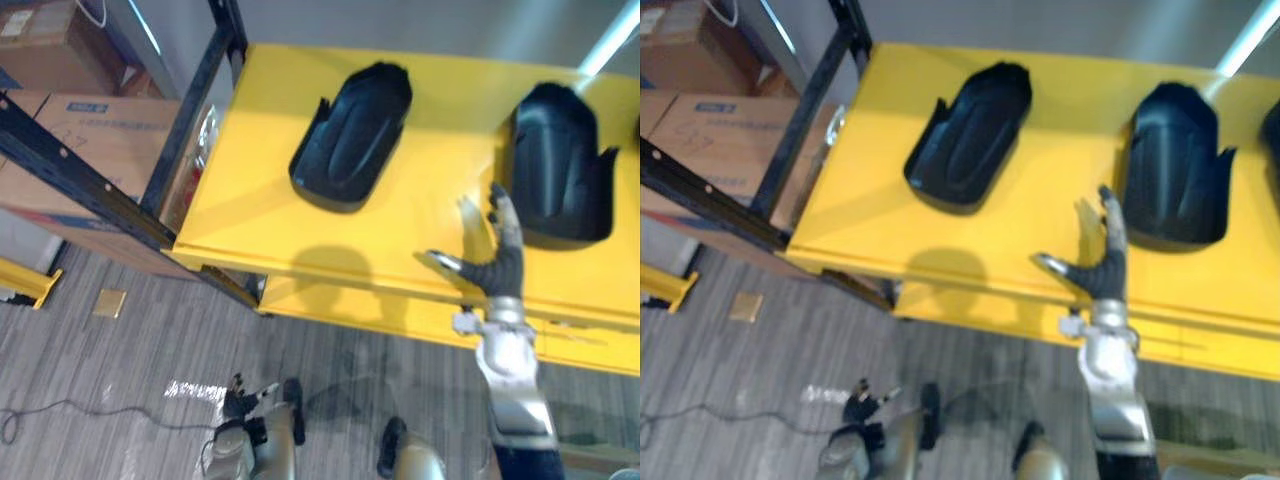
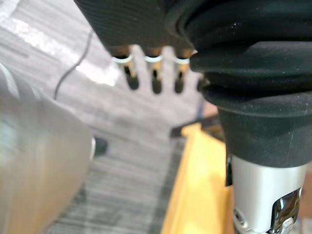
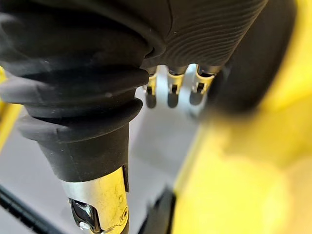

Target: Walk over and take plastic housings, then place them on the shelf

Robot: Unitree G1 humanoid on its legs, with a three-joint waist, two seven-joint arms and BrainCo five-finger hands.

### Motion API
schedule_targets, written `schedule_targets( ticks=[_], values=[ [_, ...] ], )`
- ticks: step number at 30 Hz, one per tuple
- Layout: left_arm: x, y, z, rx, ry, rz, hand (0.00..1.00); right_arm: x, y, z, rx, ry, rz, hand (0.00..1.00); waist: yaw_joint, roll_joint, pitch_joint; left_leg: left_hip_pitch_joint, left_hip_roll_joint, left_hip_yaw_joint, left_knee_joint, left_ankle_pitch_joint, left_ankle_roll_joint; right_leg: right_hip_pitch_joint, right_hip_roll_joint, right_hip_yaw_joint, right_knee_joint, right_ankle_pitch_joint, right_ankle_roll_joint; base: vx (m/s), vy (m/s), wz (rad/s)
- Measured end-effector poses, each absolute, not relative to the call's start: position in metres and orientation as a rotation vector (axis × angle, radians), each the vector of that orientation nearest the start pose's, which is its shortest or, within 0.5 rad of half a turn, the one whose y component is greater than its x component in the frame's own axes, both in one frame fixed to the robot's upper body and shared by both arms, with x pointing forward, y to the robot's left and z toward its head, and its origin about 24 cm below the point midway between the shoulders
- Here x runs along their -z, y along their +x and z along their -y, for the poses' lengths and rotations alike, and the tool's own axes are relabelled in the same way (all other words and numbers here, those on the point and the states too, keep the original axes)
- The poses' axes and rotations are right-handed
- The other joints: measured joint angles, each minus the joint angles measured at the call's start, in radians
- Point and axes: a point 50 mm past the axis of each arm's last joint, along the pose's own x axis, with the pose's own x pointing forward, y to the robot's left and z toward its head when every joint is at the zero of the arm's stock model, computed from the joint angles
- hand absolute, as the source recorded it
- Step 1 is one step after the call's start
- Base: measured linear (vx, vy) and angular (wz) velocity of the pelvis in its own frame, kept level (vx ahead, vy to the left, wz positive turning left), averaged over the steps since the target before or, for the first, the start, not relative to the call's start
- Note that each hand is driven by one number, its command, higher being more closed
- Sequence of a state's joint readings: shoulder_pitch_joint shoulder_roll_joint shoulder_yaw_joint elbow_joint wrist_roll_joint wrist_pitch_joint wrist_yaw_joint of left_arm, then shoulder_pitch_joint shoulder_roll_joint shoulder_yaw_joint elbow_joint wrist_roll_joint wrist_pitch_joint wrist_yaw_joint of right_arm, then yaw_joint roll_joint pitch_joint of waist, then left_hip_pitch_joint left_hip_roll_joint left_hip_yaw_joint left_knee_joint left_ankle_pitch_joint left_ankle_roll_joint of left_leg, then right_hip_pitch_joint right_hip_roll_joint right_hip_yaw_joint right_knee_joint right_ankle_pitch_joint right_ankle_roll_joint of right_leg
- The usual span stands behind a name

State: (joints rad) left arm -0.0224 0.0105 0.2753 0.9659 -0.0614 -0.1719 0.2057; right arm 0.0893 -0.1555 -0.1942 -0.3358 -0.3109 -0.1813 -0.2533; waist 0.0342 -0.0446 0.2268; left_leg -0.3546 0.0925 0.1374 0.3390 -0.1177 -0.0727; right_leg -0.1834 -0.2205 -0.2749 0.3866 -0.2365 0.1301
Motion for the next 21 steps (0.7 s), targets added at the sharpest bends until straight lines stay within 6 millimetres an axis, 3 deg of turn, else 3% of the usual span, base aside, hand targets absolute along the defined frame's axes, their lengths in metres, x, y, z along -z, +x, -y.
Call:
schedule_targets(
  ticks=[4, 9, 13, 17, 19, 21],
  values=[
    [0.138, 0.130, -0.227, -0.621, -0.073, -0.824, 0.00, -0.117, 0.203, 0.234, 0.503, -0.473, 0.427, 0.00, -0.016, -0.013, -0.018, 0.065, -0.006, -0.010, -0.037, 0.000, 0.000, 0.084, 0.018, 0.005, -0.079, 0.040, -0.009, 0.07, 0.013, 0.04],
    [0.141, 0.081, -0.262, -0.866, -0.097, -0.887, 0.00, -0.090, 0.183, 0.244, 0.558, -0.412, 0.327, 0.00, -0.023, -0.027, -0.074, 0.149, -0.016, -0.004, -0.081, -0.005, 0.000, 0.163, 0.026, 0.058, -0.139, 0.067, -0.019, 0.05, 0.031, -0.02],
    [0.135, 0.045, -0.287, -1.118, -0.124, -0.879, 0.00, -0.054, 0.160, 0.252, 0.605, -0.454, 0.148, 0.00, -0.027, -0.033, -0.130, 0.203, -0.017, 0.016, -0.105, -0.013, -0.005, 0.206, 0.028, 0.086, -0.173, 0.068, -0.017, 0.03, -0.011, -0.16],
    [0.102, 0.038, -0.316, -1.402, -0.069, -0.679, 0.00, 0.004, 0.121, 0.266, 0.658, -0.573, -0.162, 0.00, -0.039, -0.022, -0.175, 0.226, -0.015, 0.019, -0.125, -0.012, -0.010, 0.226, 0.033, 0.091, -0.194, 0.068, -0.017, 0.01, -0.024, -0.06],
    [0.069, 0.036, -0.330, -1.550, -0.022, -0.488, 0.00, 0.042, 0.092, 0.274, 0.709, -0.567, -0.367, 0.00, -0.047, -0.013, -0.185, 0.253, -0.014, 0.034, -0.147, -0.011, -0.014, 0.239, 0.033, 0.108, -0.201, 0.068, -0.017, -0.02, -0.010, -0.18],
    [0.047, 0.037, -0.335, -1.633, 0.001, -0.351, 0.00, 0.061, 0.070, 0.277, 0.750, -0.543, -0.496, 0.00, -0.048, -0.006, -0.199, 0.254, -0.015, 0.035, -0.156, -0.010, -0.015, 0.239, 0.032, 0.111, -0.203, 0.069, -0.016, -0.01, -0.002, -0.06]
  ],
)
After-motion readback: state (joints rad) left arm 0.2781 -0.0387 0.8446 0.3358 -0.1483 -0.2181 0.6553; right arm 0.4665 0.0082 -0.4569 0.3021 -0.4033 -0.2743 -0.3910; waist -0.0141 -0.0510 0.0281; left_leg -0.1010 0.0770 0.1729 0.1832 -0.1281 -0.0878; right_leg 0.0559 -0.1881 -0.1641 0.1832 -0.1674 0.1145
